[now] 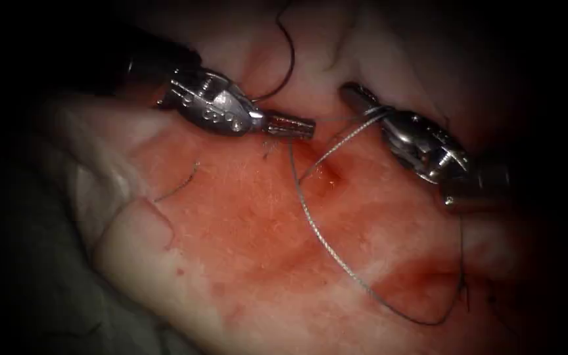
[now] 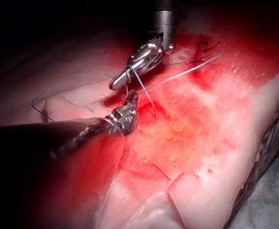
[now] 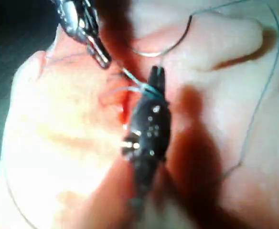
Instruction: Wound Closure
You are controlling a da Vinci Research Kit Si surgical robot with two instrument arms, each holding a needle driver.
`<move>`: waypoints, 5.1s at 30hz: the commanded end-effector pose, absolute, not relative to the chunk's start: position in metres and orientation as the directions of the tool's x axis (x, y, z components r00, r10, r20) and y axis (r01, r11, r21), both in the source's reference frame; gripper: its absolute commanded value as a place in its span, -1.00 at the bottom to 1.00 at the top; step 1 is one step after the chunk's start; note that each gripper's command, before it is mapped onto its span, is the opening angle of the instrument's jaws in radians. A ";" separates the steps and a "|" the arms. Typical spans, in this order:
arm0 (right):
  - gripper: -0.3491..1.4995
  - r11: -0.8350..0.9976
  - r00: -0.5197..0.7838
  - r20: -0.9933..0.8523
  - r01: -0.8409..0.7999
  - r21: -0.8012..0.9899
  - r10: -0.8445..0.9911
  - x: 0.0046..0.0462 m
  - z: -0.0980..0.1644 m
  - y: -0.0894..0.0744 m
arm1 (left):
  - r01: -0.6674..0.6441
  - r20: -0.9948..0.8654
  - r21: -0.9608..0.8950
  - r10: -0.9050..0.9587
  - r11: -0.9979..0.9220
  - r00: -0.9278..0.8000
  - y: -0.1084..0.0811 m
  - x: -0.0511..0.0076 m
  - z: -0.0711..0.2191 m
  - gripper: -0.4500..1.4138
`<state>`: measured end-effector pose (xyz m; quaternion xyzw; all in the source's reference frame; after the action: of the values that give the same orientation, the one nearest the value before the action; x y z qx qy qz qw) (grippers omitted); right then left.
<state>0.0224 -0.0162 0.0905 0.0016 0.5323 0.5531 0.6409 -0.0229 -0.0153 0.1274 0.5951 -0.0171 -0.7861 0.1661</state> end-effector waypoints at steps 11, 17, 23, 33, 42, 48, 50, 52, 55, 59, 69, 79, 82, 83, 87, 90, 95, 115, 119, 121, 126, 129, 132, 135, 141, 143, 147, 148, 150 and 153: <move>-1.00 0.547 -0.034 -0.789 -0.702 0.456 0.613 0.0249 0.086 -0.021 | 0.208 -0.927 0.122 -0.186 -0.971 -0.325 -0.010 -0.0221 0.128 -1.00; -1.00 0.565 -0.010 -0.785 -0.689 0.454 0.619 0.0261 0.087 -0.023 | 0.199 -0.927 0.085 -0.151 -0.976 -0.342 -0.007 -0.0229 0.127 -1.00; -1.00 0.583 0.014 -0.784 -0.677 0.449 0.621 0.0276 0.087 -0.024 | 0.206 -0.920 0.057 -0.131 -0.977 -0.369 -0.004 -0.0242 0.127 -1.00; -1.00 0.610 0.044 -0.783 -0.655 0.446 0.620 0.0297 0.087 -0.027 | 0.209 -0.906 0.012 -0.099 -0.978 -0.411 0.000 -0.0272 0.126 -1.00; -1.00 0.636 0.082 -0.781 -0.636 0.437 0.619 0.0315 0.087 -0.030 | 0.164 -0.898 -0.007 -0.066 -0.987 -0.436 0.004 -0.0301 0.127 -1.00; -1.00 0.641 0.094 -0.778 -0.631 0.436 0.622 0.0316 0.086 -0.031 | 0.129 -0.893 -0.025 -0.036 -0.991 -0.448 0.006 -0.0313 0.126 -1.00; -1.00 0.642 0.099 -0.775 -0.630 0.436 0.624 0.0315 0.086 -0.031 | 0.121 -0.893 -0.027 -0.030 -0.992 -0.449 0.008 -0.0316 0.126 -1.00; -1.00 0.643 0.103 -0.773 -0.629 0.437 0.626 0.0315 0.086 -0.031 | 0.117 -0.893 -0.026 -0.030 -0.993 -0.449 0.008 -0.0317 0.126 -1.00; -1.00 0.649 0.117 -0.770 -0.625 0.434 0.627 0.0314 0.086 -0.032 | 0.114 -0.891 -0.024 -0.030 -0.993 -0.453 0.009 -0.0317 0.126 -1.00; -1.00 0.652 0.130 -0.767 -0.625 0.429 0.629 0.0309 0.086 -0.032 | 0.099 -0.890 -0.017 -0.030 -0.995 -0.455 0.011 -0.0314 0.126 -1.00; -1.00 0.655 0.176 -0.744 -0.629 0.418 0.644 0.0290 0.084 -0.033 | 0.089 -0.884 -0.011 -0.032 -0.996 -0.466 0.012 -0.0309 0.127 -1.00; -1.00 0.672 0.199 -0.751 -0.625 0.397 0.629 0.0304 0.084 -0.033 | 0.072 -0.878 0.001 -0.036 -0.997 -0.477 0.013 -0.0311 0.127 -1.00; -1.00 0.672 0.201 -0.750 -0.625 0.397 0.630 0.0305 0.084 -0.033 | 0.067 -0.876 0.011 -0.042 -0.998 -0.480 0.014 -0.0314 0.128 -1.00; -1.00 0.672 0.201 -0.750 -0.625 0.397 0.630 0.0305 0.084 -0.033 | 0.067 -0.876 0.011 -0.042 -0.998 -0.480 0.014 -0.0314 0.128 -1.00; -1.00 0.679 0.211 -0.752 -0.622 0.390 0.625 0.0306 0.085 -0.034 | 0.053 -0.874 0.024 -0.047 -0.998 -0.483 0.015 -0.0321 0.128 -1.00; -1.00 0.681 0.217 -0.751 -0.622 0.387 0.624 0.0308 0.085 -0.034 | 0.029 -0.874 0.055 -0.062 -0.998 -0.482 0.016 -0.0329 0.129 -1.00; -1.00 0.692 0.227 -0.755 -0.614 0.380 0.616 0.0311 0.085 -0.034 | -0.008 -0.875 0.081 -0.067 -0.997 -0.480 0.018 -0.0337 0.129 -1.00; -1.00 0.812 0.376 -0.748 -0.456 0.364 0.547 0.0342 0.086 -0.038 | -0.053 -0.853 0.106 -0.063 -0.993 -0.517 0.022 -0.0354 0.131 -1.00; -1.00 0.820 0.393 -0.747 -0.451 0.352 0.537 0.0341 0.086 -0.038 | -0.058 -0.851 0.110 -0.064 -0.992 -0.521 0.023 -0.0360 0.132 -1.00; -1.00 0.834 0.413 -0.749 -0.438 0.335 0.518 0.0341 0.086 -0.038 | -0.061 -0.850 0.114 -0.066 -0.992 -0.523 0.023 -0.0366 0.132 -1.00; -1.00 0.842 0.426 -0.749 -0.431 0.326 0.508 0.0345 0.086 -0.038 | -0.064 -0.850 0.117 -0.066 -0.991 -0.523 0.024 -0.0372 0.132 -1.00; -1.00 0.844 0.428 -0.751 -0.430 0.321 0.503 0.0345 0.086 -0.038 | -0.065 -0.848 0.122 -0.070 -0.990 -0.525 0.024 -0.0375 0.133 -1.00; -1.00 0.846 0.433 -0.750 -0.430 0.314 0.499 0.0342 0.087 -0.038 | -0.069 -0.849 0.121 -0.067 -0.990 -0.524 0.024 -0.0379 0.133 -1.00; -1.00 0.845 0.440 -0.747 -0.439 0.306 0.499 0.0339 0.087 -0.037 | -0.070 -0.851 0.122 -0.068 -0.990 -0.521 0.024 -0.0383 0.133 -1.00; -1.00 0.843 0.441 -0.743 -0.440 0.311 0.504 0.0330 0.087 -0.036 | -0.041 -0.865 0.120 -0.084 -0.992 -0.495 0.023 -0.0380 0.133 -1.00; 0.00 0.841 0.425 -0.751 -0.436 0.319 0.505 0.0321 0.086 -0.036 | -0.021 -0.873 0.116 -0.092 -0.993 -0.478 0.022 -0.0368 0.132 -1.00; 0.67 0.843 0.411 -0.758 -0.421 0.334 0.506 0.0302 0.084 -0.035 | 0.020 -0.897 0.084 -0.084 -0.996 -0.433 0.018 -0.0338 0.129 -1.00; 0.73 0.843 0.410 -0.757 -0.417 0.339 0.508 0.0296 0.084 -0.035 | 0.028 -0.902 0.077 -0.081 -0.997 -0.424 0.017 -0.0333 0.128 -1.00; 0.78 0.840 0.406 -0.754 -0.411 0.353 0.516 0.0288 0.083 -0.034 | 0.047 -0.913 0.055 -0.070 -0.997 -0.403 0.015 -0.0318 0.127 -1.00; 0.82 0.840 0.398 -0.754 -0.391 0.376 0.523 0.0275 0.082 -0.034 | 0.052 -0.931 0.037 -0.053 -0.998 -0.362 0.012 -0.0298 0.124 -1.00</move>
<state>0.0270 -0.0330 0.0817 0.0702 0.4782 0.2719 0.8322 -0.0286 0.0110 0.1231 0.5683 0.0027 -0.8221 0.0327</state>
